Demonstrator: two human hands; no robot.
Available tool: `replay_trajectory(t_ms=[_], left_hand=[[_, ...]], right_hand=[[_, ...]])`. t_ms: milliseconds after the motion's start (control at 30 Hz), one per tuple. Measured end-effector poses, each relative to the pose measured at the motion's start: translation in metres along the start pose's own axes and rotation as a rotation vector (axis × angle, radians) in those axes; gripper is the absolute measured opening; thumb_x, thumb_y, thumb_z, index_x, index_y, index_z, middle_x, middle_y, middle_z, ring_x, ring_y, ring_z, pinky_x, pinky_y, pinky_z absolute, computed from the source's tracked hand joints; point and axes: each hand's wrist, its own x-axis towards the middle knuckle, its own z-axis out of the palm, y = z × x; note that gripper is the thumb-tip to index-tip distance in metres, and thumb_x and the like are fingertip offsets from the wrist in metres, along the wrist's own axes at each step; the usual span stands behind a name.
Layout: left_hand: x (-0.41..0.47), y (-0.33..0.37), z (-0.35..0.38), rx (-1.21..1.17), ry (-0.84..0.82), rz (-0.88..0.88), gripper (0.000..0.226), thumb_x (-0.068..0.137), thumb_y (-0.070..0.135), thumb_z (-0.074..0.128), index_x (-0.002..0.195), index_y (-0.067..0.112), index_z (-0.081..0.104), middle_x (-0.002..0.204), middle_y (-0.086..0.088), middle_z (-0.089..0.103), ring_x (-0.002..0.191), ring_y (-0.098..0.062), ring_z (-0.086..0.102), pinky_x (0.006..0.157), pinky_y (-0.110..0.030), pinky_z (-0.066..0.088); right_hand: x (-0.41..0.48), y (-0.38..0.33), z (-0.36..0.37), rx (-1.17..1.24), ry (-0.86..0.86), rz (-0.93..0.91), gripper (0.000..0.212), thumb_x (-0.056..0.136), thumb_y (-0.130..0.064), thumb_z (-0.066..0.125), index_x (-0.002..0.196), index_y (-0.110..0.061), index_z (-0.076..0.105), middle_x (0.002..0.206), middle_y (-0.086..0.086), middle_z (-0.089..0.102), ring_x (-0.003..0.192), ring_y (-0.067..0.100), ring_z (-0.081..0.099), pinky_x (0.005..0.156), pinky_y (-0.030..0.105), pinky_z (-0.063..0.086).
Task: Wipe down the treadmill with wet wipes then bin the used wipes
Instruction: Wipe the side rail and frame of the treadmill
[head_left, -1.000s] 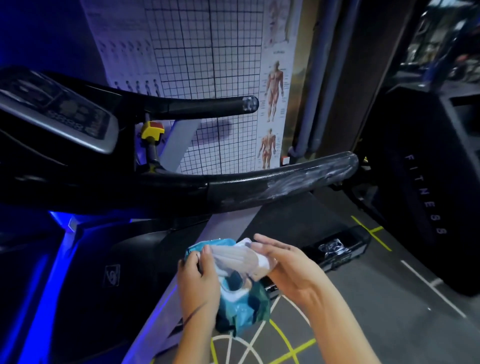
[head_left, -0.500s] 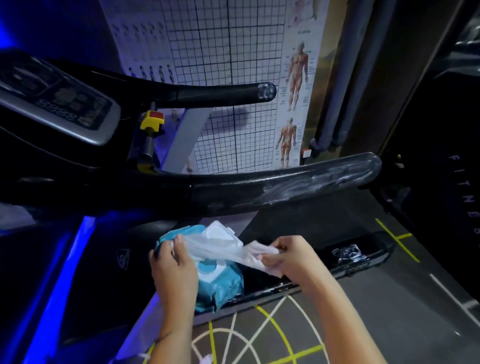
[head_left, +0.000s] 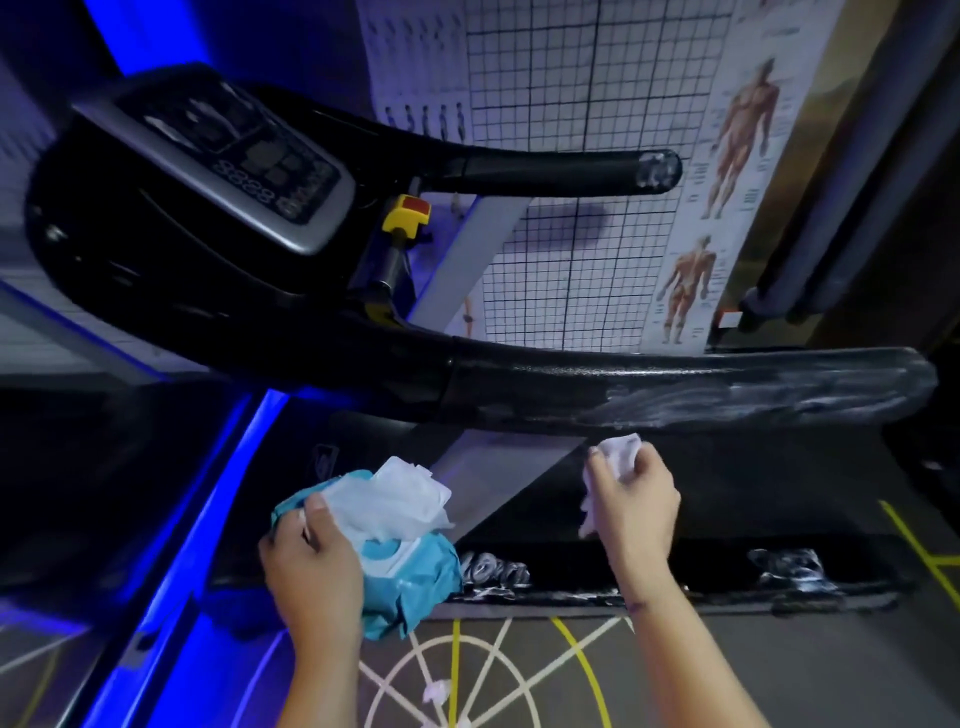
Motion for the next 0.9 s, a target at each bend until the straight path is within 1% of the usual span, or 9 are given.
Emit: replay_trajectory(t_ms=[100,200,333,467,567,667,767,833,900], left_hand=[[-0.008,0.003,-0.004,0.031,0.024,0.018,0.039,0.112,0.028,0.045,0.099,-0.004,0.062,0.12,-0.029,0.055,0.103,-0.044,0.053,0.08,-0.039,0.034],[-0.011,0.003,-0.007,0.039,0.031,0.032,0.041,0.111,0.029,0.046,0.105,-0.007,0.064,0.125,-0.031,0.054,0.11,-0.047,0.053,0.082,-0.037,0.034],[-0.011,0.003,-0.014,0.025,0.046,0.041,0.036,0.111,0.034,0.045,0.097,0.004,0.06,0.124,-0.026,0.053,0.1,-0.039,0.054,0.081,-0.039,0.038],[-0.011,0.003,-0.022,0.028,0.061,0.05,0.036,0.11,0.039,0.043,0.096,0.01,0.059,0.127,-0.021,0.052,0.104,-0.037,0.055,0.079,-0.04,0.041],[-0.01,0.001,-0.026,0.041,0.068,0.066,0.039,0.11,0.04,0.043,0.094,0.009,0.06,0.13,-0.019,0.051,0.109,-0.038,0.057,0.076,-0.039,0.043],[-0.011,0.006,-0.026,0.026,0.08,0.073,0.039,0.11,0.037,0.044,0.094,0.006,0.059,0.131,-0.019,0.051,0.108,-0.035,0.056,0.079,-0.04,0.042],[-0.012,0.014,-0.023,-0.002,0.085,0.094,0.04,0.111,0.034,0.045,0.092,0.002,0.058,0.124,-0.02,0.052,0.101,-0.026,0.05,0.077,-0.035,0.038],[-0.01,0.017,-0.021,-0.007,0.092,0.122,0.039,0.111,0.032,0.046,0.09,0.001,0.058,0.118,-0.02,0.052,0.1,-0.028,0.049,0.081,-0.034,0.036],[-0.007,0.017,-0.019,-0.011,0.11,0.162,0.039,0.112,0.031,0.048,0.09,-0.001,0.059,0.11,-0.017,0.051,0.102,-0.034,0.051,0.084,-0.035,0.036]], right_hand=[[0.006,-0.013,0.024,0.011,0.036,0.072,0.019,0.087,-0.032,0.065,0.088,-0.013,0.059,0.079,0.005,0.066,0.078,0.027,0.063,0.066,0.034,0.045],[0.011,-0.026,0.06,0.174,0.007,0.096,0.031,0.086,-0.04,0.069,0.09,-0.009,0.067,0.085,0.006,0.069,0.08,0.023,0.064,0.071,0.032,0.048],[0.008,-0.038,0.105,0.314,-0.226,0.082,0.042,0.09,-0.041,0.063,0.064,-0.009,0.06,0.054,-0.007,0.051,0.059,0.011,0.05,0.064,0.03,0.042],[-0.005,-0.034,0.108,0.424,-0.479,-0.08,0.027,0.089,-0.021,0.055,0.066,-0.009,0.063,0.065,-0.004,0.057,0.069,0.009,0.05,0.071,0.031,0.042],[-0.003,-0.031,0.104,0.4,-0.603,-0.211,0.022,0.091,-0.021,0.07,0.076,-0.005,0.066,0.069,-0.002,0.056,0.07,0.005,0.049,0.068,0.022,0.04],[0.01,-0.037,0.111,0.246,-0.564,-0.29,0.036,0.08,-0.042,0.081,0.071,-0.01,0.067,0.065,0.0,0.062,0.064,0.002,0.051,0.065,0.022,0.043],[0.017,-0.038,0.121,0.092,-0.432,-0.343,0.046,0.076,-0.044,0.076,0.052,-0.019,0.046,0.053,-0.002,0.049,0.054,0.007,0.039,0.057,0.025,0.04],[0.017,-0.032,0.125,0.002,-0.379,-0.423,0.046,0.078,-0.047,0.068,0.057,-0.023,0.036,0.055,-0.001,0.053,0.055,0.016,0.042,0.058,0.033,0.047],[0.016,-0.024,0.127,-0.022,-0.37,-0.485,0.039,0.083,-0.047,0.064,0.064,-0.025,0.038,0.062,-0.002,0.062,0.057,0.017,0.051,0.06,0.036,0.052]])
